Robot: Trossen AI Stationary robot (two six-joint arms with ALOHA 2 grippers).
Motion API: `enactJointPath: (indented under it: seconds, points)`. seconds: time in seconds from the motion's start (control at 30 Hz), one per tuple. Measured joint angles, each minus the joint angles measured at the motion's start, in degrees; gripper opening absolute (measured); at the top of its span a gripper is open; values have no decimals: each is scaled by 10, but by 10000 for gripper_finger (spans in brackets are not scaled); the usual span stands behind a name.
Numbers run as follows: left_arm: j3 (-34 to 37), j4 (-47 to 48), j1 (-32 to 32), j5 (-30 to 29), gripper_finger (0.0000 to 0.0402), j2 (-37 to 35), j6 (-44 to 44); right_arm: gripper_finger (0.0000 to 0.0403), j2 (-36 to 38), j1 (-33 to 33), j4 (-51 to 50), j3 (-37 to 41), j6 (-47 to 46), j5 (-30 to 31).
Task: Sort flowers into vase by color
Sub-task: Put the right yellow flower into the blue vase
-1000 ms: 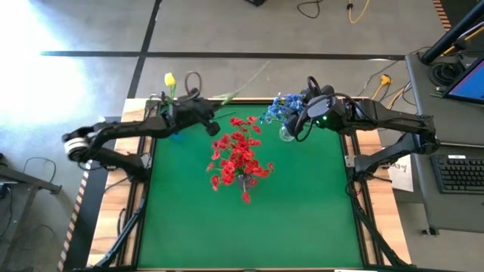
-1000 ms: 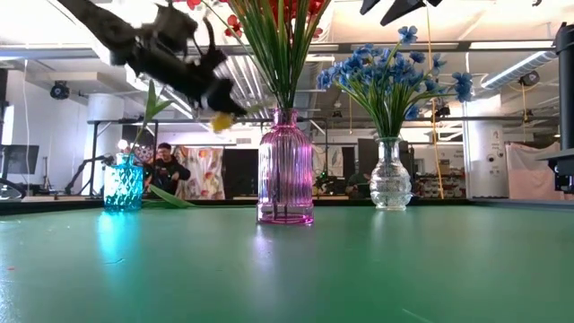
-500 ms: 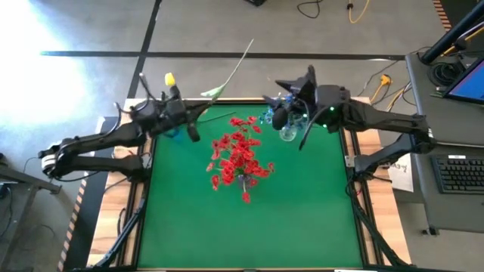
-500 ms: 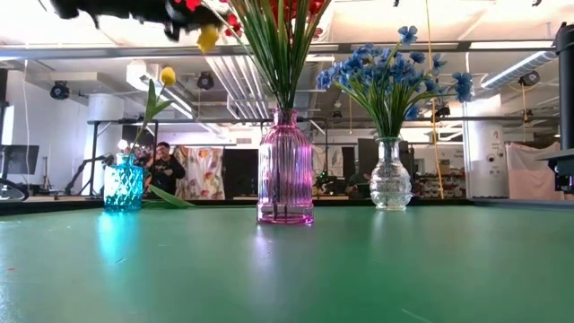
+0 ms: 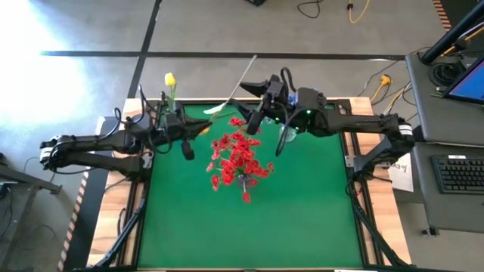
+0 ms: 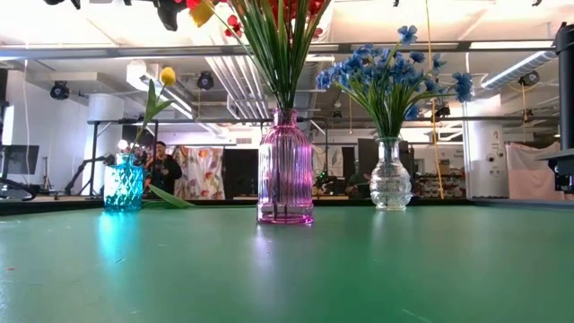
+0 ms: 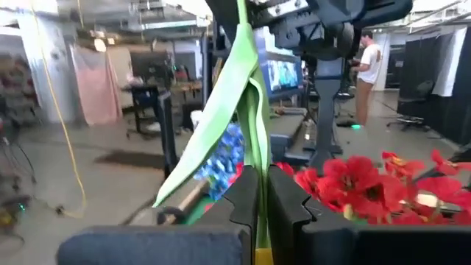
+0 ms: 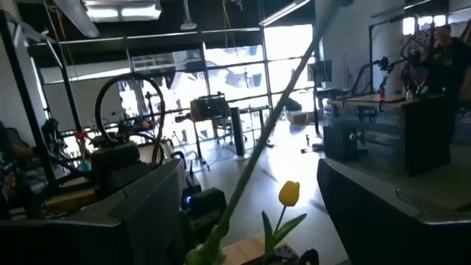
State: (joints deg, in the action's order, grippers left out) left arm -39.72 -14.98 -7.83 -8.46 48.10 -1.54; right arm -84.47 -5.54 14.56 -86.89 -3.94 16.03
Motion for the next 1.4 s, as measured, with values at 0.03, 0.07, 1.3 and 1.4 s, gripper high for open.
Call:
enactJointPath:
  seconds: [0.03,0.07,1.3,1.4]
  points:
    - [0,5,3,0,0,0,12,302,-2,0,2,0,0,0]
    - [0,9,6,-1,0,0,21,302,-4,0,4,0,0,0]
    - [0,11,15,-2,0,27,39,24,-11,-5,-8,0,-23,3]
    - [0,10,15,-2,0,32,36,51,-11,-5,-4,0,-25,7]
